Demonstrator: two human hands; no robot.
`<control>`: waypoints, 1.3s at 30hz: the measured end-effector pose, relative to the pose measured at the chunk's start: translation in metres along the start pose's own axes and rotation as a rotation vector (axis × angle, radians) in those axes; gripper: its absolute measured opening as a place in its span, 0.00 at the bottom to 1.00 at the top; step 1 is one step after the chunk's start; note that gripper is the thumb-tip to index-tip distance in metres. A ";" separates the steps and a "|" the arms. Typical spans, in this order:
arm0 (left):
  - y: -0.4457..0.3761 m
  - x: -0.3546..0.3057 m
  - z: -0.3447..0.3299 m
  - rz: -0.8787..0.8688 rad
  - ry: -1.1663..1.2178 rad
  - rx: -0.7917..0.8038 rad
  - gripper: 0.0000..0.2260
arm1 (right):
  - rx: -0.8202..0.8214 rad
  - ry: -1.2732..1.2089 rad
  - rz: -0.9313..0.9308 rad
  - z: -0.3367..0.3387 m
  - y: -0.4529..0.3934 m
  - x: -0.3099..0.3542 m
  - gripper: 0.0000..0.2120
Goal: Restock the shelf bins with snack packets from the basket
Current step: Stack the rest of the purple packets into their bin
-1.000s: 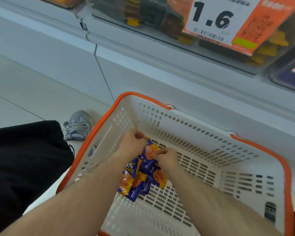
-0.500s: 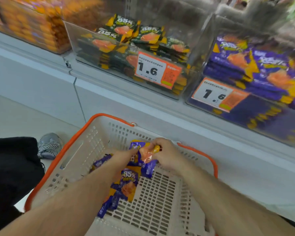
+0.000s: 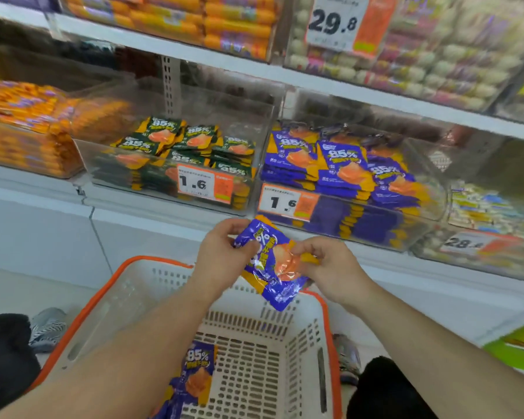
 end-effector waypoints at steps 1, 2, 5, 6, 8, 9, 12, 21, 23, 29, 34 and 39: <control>-0.002 -0.012 -0.008 -0.032 -0.007 0.016 0.15 | -0.034 -0.022 0.004 0.009 0.002 0.001 0.15; -0.004 -0.023 -0.017 -0.059 -0.016 0.034 0.15 | -0.057 -0.051 0.011 0.017 0.006 0.003 0.15; -0.009 -0.051 -0.044 -0.159 -0.060 0.073 0.16 | -0.148 -0.041 0.019 0.044 0.011 0.000 0.17; -0.009 -0.061 -0.053 -0.195 -0.090 0.083 0.16 | -0.192 -0.035 0.034 0.054 0.012 0.000 0.18; -0.012 -0.082 -0.072 -0.271 -0.140 0.106 0.18 | -0.314 -0.047 0.050 0.081 0.016 0.003 0.20; -0.014 -0.092 -0.080 -0.319 -0.161 0.110 0.20 | -0.384 -0.069 0.051 0.097 0.017 0.007 0.20; -0.016 -0.120 -0.101 -0.494 -0.305 0.097 0.26 | -0.569 -0.163 0.051 0.150 0.016 0.020 0.20; -0.018 -0.108 -0.139 -0.580 -0.850 0.183 0.33 | -0.740 -0.252 -0.240 0.238 -0.046 -0.018 0.09; -0.019 -0.101 -0.142 -0.552 -0.902 0.220 0.34 | -0.720 -0.157 -0.281 0.238 -0.058 -0.024 0.08; -0.025 -0.089 -0.143 -0.523 -0.965 0.268 0.34 | -0.668 0.250 -0.320 0.232 -0.056 0.000 0.11; -0.023 -0.092 -0.142 -0.537 -0.928 0.263 0.33 | -0.592 0.441 -0.348 0.227 -0.052 0.006 0.14; -0.017 -0.103 -0.141 -0.617 -0.854 0.244 0.31 | -0.700 0.555 -0.327 0.231 -0.035 0.016 0.13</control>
Point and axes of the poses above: each hand's wrist, its own y-axis away from the middle knuckle, its own z-axis out of the back of the hand, x = y × z, the point moved 9 cm from there along -y, towards the middle knuckle, and after that the axes turned 8 degrees about y, right-handed, at the moved point
